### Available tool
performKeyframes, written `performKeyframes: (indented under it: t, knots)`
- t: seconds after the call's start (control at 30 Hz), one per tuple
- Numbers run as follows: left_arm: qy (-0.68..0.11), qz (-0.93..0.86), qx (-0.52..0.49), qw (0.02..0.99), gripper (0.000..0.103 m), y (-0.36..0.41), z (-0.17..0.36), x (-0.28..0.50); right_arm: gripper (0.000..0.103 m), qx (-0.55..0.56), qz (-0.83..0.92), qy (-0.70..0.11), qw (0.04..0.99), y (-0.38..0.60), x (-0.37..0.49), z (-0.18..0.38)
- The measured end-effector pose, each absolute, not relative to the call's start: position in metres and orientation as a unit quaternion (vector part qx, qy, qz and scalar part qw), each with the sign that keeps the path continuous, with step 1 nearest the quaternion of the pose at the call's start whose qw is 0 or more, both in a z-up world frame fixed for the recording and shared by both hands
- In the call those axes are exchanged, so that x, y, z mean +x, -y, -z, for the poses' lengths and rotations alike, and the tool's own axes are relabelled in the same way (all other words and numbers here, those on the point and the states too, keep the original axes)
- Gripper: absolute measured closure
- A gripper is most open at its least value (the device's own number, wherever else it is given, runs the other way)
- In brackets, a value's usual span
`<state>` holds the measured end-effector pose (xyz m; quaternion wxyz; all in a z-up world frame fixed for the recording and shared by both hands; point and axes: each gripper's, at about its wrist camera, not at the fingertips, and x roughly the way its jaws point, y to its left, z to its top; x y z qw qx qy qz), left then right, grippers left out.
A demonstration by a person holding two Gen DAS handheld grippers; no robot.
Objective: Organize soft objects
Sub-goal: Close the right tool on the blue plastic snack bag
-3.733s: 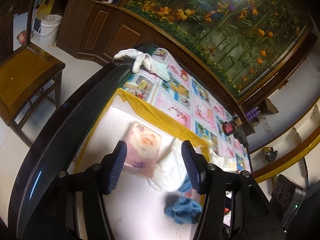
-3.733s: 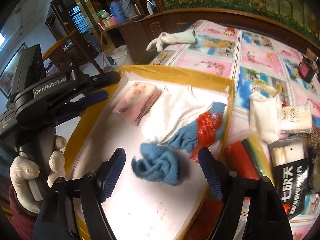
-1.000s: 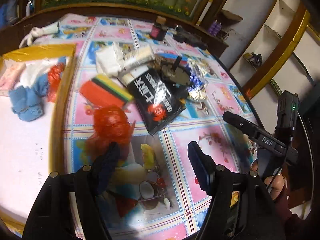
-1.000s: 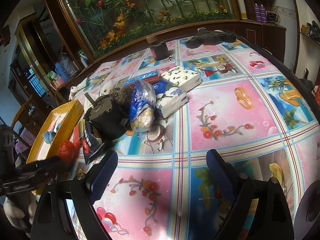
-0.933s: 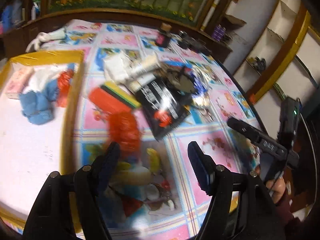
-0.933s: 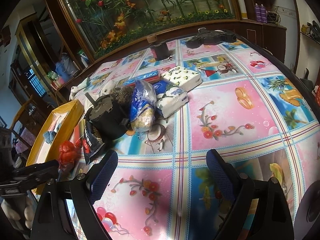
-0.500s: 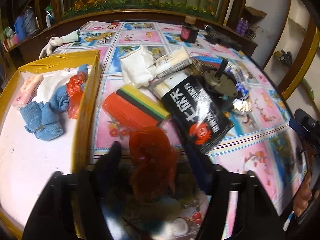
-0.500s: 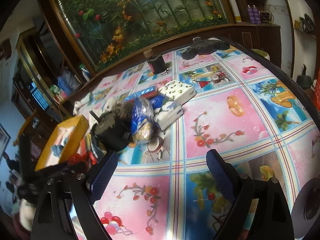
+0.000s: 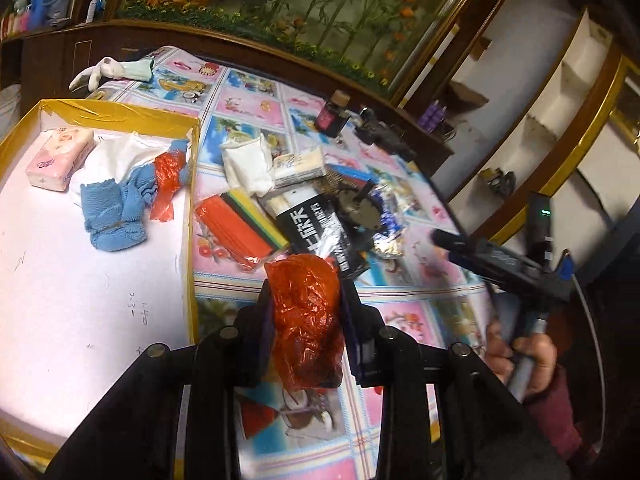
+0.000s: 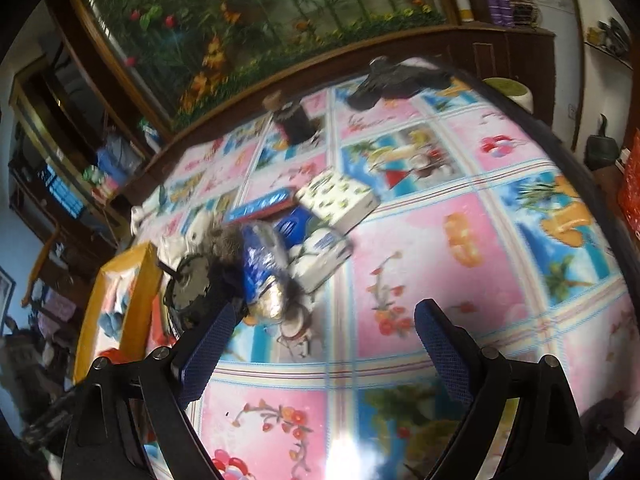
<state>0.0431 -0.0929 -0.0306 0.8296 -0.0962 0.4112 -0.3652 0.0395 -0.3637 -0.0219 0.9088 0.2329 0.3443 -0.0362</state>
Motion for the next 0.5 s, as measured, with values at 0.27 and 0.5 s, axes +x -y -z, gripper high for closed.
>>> performKeyframes:
  t: [0.27, 0.5]
  knots:
    - [-0.407, 0.370, -0.118, 0.827, 0.076, 0.069, 0.023, 0.044, 0.040, 0.138, 0.045, -0.373, 0.916, 0.322, 0.121, 0.017]
    - [-0.402, 0.369, -0.128, 0.828, 0.075, 0.057, 0.023, 0.042, 0.070, 0.109, 0.048, -0.391, 0.912, 0.303, 0.144, 0.033]
